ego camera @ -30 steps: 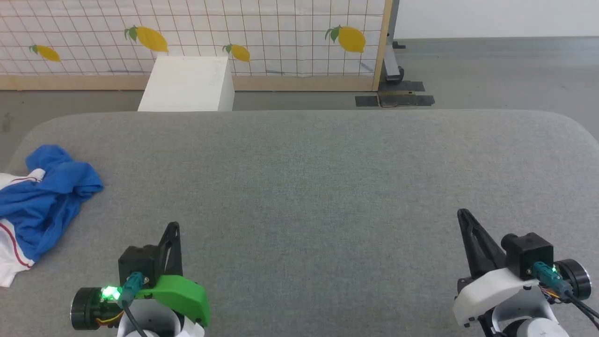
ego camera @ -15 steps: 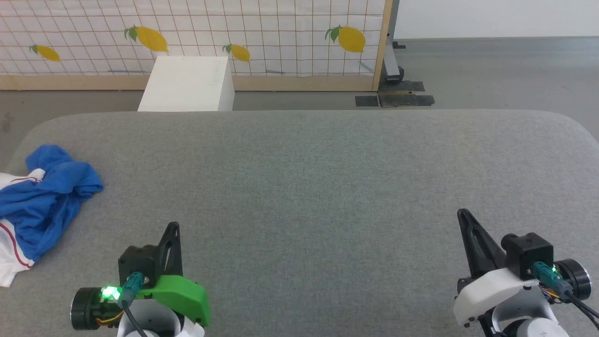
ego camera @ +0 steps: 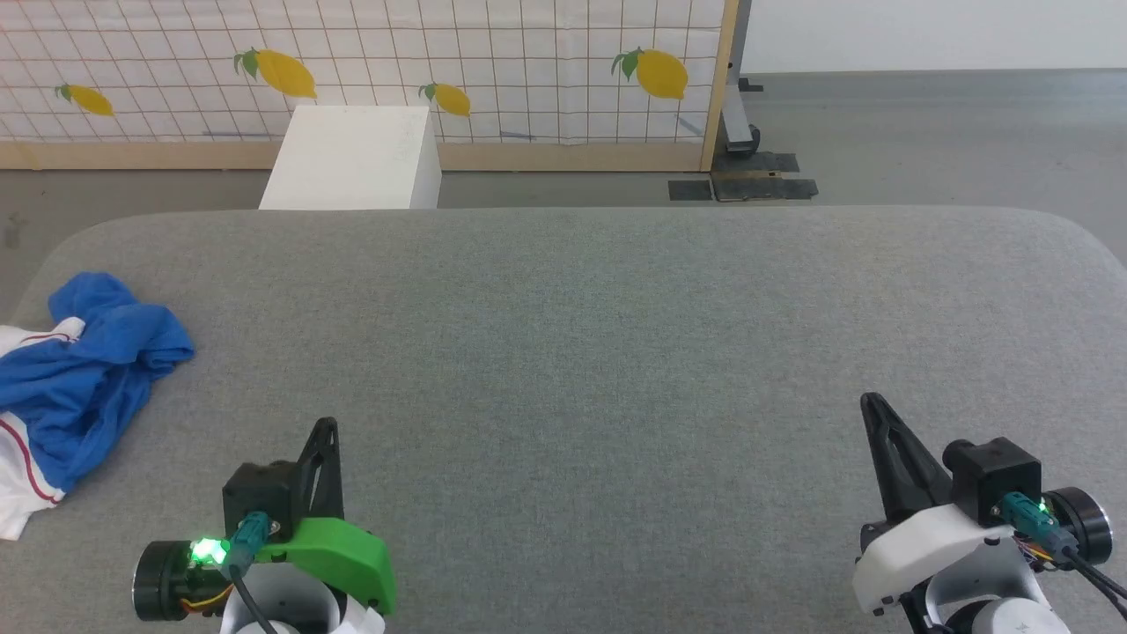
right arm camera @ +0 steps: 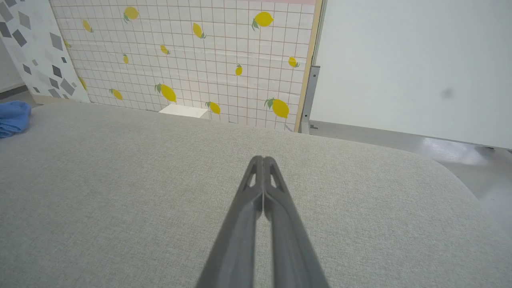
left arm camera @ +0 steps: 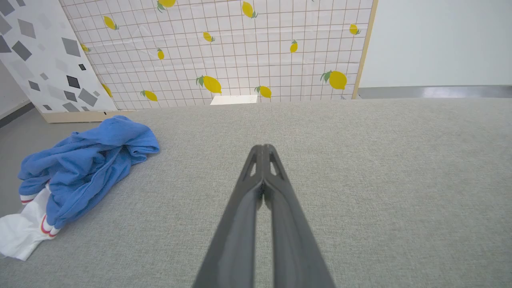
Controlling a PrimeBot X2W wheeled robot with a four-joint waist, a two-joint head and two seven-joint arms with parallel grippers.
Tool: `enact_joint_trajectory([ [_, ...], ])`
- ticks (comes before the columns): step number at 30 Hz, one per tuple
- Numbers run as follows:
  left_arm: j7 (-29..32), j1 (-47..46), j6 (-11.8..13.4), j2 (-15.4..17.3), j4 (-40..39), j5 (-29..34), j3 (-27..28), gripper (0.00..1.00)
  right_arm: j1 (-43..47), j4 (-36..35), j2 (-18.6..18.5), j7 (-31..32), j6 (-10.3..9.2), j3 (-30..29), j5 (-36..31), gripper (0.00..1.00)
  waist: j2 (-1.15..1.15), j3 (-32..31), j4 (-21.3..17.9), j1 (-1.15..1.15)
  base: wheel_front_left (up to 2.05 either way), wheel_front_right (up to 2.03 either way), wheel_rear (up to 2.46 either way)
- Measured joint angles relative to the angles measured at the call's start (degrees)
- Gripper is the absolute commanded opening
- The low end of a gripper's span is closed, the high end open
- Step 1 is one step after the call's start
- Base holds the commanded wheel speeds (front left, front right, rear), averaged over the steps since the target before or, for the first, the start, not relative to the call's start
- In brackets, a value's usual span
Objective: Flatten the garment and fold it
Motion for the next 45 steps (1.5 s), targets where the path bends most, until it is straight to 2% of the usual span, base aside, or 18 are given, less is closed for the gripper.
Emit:
enact_joint_trajectory([
  [9, 0.0, 0.0, 0.0, 0.0, 0.0, 0.0, -0.02, 0.0, -0.01, 0.0, 0.0, 0.0, 0.0, -0.01, 0.0, 0.0, 0.0, 0.0, 0.0, 0.0, 0.0, 0.0, 0.0],
  [10, 0.0, 0.03, 0.0, 0.01, 0.0, -0.07, -0.03, 1.0, 0.02, 0.01, 0.0, 0.0, 0.0, -0.02, 0.01, 1.0, 0.0, 0.0, 0.0, 0.0, 0.0, 0.0, 0.0],
  [45, -3.31, 0.07, 1.58, 0.01, -0.65, -2.36, -0.73, 1.0, 0.08, -2.53, -0.01, -3.42, 0.0, -2.4, 4.98, 1.0, 0.0, 0.14, 0.14, 0.0, 0.0, 0.0, 0.0],
])
